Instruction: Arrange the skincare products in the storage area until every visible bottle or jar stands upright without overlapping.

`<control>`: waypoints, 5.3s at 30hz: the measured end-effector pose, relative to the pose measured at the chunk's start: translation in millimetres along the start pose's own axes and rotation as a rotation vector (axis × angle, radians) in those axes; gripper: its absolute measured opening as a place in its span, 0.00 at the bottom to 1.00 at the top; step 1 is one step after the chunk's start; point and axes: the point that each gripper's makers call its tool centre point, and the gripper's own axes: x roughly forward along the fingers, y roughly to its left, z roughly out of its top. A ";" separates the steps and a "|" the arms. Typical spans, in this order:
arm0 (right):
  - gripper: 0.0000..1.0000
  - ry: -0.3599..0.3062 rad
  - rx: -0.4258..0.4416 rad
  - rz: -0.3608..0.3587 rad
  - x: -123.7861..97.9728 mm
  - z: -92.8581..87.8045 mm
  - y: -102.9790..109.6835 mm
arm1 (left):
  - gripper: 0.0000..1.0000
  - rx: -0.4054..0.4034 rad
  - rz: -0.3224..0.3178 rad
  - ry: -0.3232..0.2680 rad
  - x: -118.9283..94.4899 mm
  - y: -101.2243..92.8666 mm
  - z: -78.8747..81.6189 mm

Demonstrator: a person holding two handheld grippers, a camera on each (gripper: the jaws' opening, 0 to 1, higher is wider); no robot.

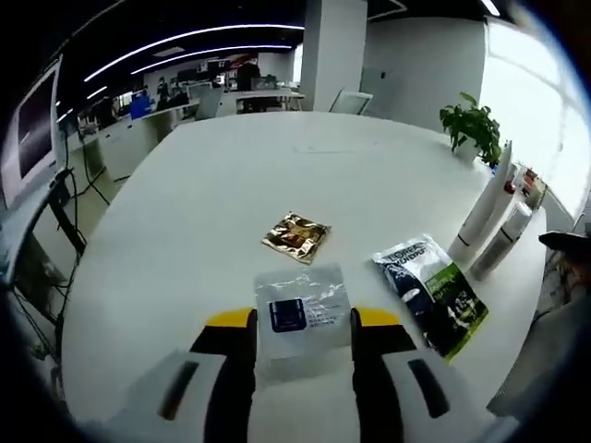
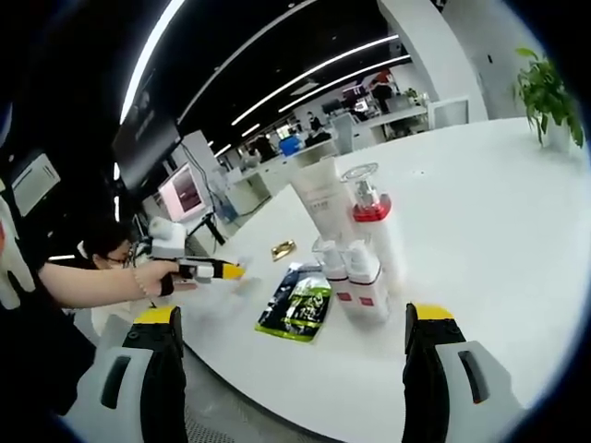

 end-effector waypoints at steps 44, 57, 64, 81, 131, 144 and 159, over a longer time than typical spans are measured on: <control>0.66 -0.028 0.111 0.362 24.3 17.1 89.1 | 0.39 0.078 -0.076 -0.176 -105.6 -73.7 31.6; 0.40 0.025 0.086 0.498 68.1 29.6 140.5 | 0.39 0.220 -0.151 -0.186 -128.1 -110.5 32.0; 0.35 0.047 0.126 0.516 84.3 27.9 145.1 | 0.40 0.289 -0.163 -0.192 -132.6 -119.7 32.3; 0.01 0.082 0.143 0.508 92.6 24.3 149.8 | 0.30 0.247 -0.239 -0.203 -137.9 -137.8 34.3; 0.05 0.025 0.031 0.557 93.0 52.6 181.0 | 0.00 -0.609 -0.651 -0.299 -172.9 -96.0 25.1; 0.03 -0.005 -0.015 0.507 101.2 58.9 177.8 | 0.01 -0.648 -0.672 -0.279 -169.3 -94.6 23.1; 0.01 0.064 -0.336 0.302 127.7 40.0 162.6 | 0.00 -0.666 -0.500 -0.202 -147.3 -87.3 16.1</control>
